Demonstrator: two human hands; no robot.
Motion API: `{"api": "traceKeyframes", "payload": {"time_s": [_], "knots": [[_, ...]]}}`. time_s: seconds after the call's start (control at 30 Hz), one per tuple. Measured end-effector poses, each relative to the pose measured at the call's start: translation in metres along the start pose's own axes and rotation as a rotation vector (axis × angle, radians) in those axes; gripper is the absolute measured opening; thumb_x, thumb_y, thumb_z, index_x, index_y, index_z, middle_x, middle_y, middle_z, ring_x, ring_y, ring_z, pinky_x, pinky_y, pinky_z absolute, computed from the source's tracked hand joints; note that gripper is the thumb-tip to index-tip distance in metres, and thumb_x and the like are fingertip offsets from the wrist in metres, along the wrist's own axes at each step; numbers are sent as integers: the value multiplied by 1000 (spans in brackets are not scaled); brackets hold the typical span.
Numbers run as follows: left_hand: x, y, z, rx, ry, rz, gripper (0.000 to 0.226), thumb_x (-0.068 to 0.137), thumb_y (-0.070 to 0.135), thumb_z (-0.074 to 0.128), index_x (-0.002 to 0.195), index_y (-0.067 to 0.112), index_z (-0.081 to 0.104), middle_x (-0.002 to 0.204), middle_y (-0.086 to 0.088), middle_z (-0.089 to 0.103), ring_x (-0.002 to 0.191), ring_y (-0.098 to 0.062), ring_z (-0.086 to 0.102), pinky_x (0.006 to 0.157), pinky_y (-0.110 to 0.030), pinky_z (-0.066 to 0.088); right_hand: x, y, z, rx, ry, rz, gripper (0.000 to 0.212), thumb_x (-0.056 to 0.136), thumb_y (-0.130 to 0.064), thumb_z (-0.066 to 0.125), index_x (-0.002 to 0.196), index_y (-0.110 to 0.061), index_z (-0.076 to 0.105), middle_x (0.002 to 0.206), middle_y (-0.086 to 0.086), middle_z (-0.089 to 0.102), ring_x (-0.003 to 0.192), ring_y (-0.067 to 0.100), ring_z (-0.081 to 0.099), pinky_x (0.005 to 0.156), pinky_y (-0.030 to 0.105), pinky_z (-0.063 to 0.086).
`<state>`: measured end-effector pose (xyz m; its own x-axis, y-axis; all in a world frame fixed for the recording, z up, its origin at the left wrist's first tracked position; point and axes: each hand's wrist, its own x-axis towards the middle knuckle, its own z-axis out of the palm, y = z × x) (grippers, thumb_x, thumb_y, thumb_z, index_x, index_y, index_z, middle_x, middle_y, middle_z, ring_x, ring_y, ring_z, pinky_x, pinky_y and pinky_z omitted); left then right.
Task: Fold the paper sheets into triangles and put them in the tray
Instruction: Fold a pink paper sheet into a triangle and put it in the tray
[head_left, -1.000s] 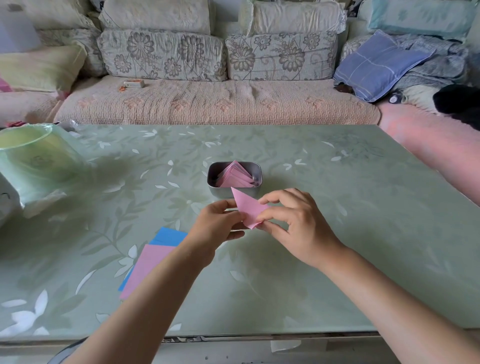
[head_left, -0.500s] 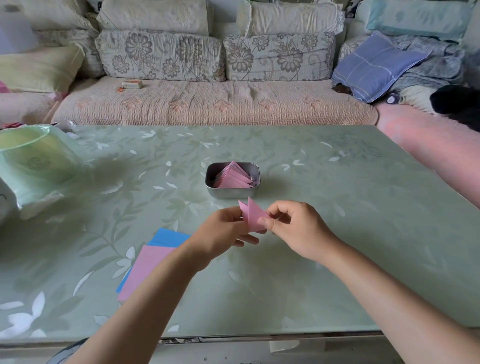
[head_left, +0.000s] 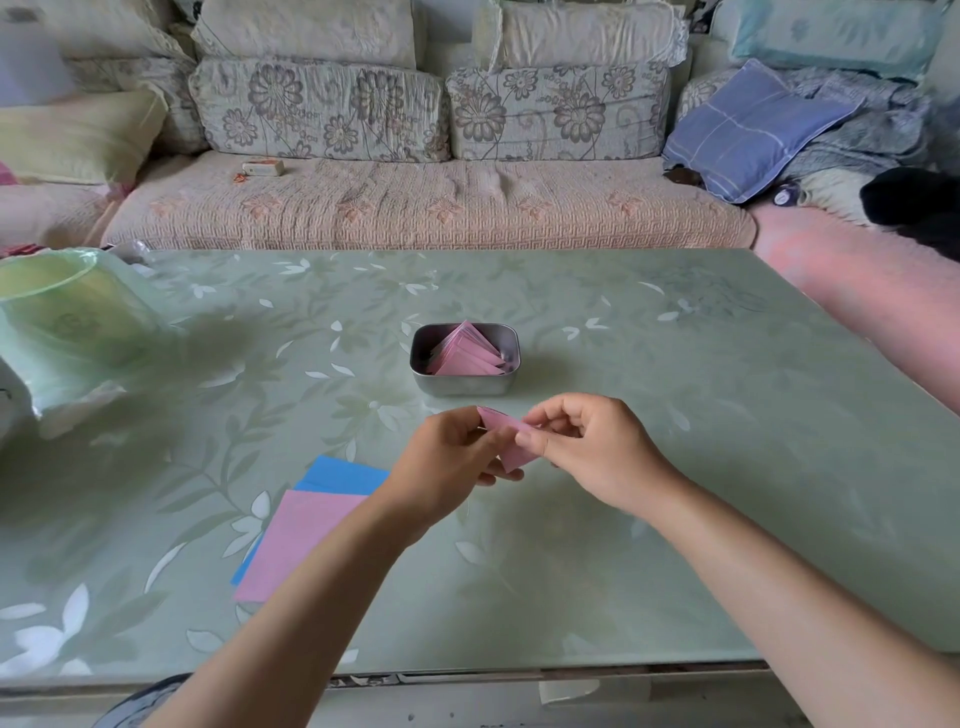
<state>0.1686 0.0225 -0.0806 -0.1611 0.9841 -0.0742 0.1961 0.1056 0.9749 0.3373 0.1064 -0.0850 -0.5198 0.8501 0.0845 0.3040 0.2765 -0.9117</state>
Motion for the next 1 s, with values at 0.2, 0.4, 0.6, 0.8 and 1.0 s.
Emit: {"api": "traceKeyframes", "payload": {"time_s": [0.2,0.4,0.6,0.8,1.0], "knots": [[0,-1,0,-12,-6,-5,12,98,24,58,102,16,66,86,0,77,81,-17,75,73,-30,54,-2,-5,-2,86,-11,65,7,83,-26,81,81,-20,77,79,4,76,64,10,61,65,26,52],[1,2,-2,57,27,44,10,98,18,56,99,20,66,81,3,77,75,-13,74,75,-33,55,-2,-9,-7,100,-74,109,12,86,-25,78,74,-23,76,71,-6,72,59,8,59,61,18,50],[0,3,-6,53,30,109,21,97,8,54,109,24,58,85,0,76,75,-19,75,71,-34,56,-2,-10,-9,79,-70,114,13,84,-28,79,73,-23,76,68,-7,70,57,8,57,62,20,48],[0,6,-21,113,-8,165,15,90,11,70,96,25,70,81,-2,75,71,-23,74,68,-34,56,-2,-14,-21,119,-204,174,13,86,-25,77,81,-13,75,71,-2,67,61,12,57,67,25,48],[-3,6,-18,171,26,84,10,82,26,79,92,28,78,71,6,75,65,-14,73,69,-31,58,-1,-10,-24,78,-241,214,15,88,-22,76,86,-8,74,75,2,70,63,14,61,69,28,48]]}}
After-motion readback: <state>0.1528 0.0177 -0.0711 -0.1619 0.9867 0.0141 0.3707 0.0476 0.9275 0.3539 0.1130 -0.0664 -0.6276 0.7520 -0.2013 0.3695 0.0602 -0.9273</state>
